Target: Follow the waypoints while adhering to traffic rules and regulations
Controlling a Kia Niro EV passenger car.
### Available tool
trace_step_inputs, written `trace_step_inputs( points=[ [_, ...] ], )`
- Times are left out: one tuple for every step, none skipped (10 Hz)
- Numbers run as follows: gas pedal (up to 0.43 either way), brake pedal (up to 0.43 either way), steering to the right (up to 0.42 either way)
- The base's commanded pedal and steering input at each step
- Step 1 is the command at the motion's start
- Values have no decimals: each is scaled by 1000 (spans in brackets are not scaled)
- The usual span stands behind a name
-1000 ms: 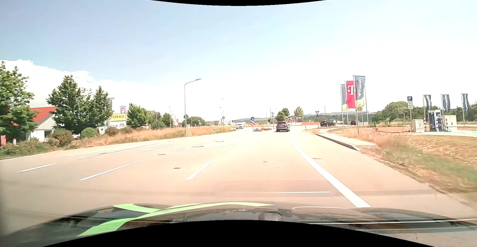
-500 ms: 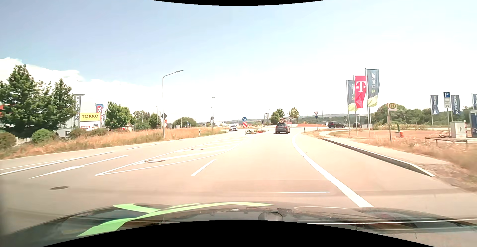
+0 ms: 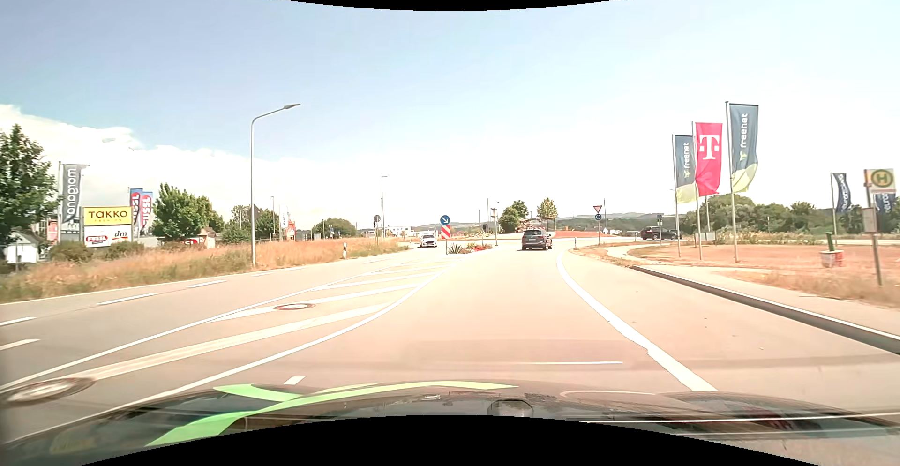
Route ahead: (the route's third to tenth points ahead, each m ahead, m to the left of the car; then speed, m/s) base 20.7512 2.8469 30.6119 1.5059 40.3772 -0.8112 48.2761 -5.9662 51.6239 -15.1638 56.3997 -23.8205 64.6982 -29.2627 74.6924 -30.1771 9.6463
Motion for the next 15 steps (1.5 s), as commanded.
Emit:
trace_step_inputs(
  points=[
    [0, 0, 23],
    [0, 0, 23],
    [0, 0, 22],
    [0, 0, 20],
    [20, 0, 19],
    [28, 0, 19],
    [39, 0, 19],
    [47, 0, 19],
    [67, 0, 19],
    [79, 0, 19],
    [79, 0, 19],
    [79, 0, 19],
    [79, 0, 20],
    [67, 0, 20],
    [47, 0, 20]
  ],
)
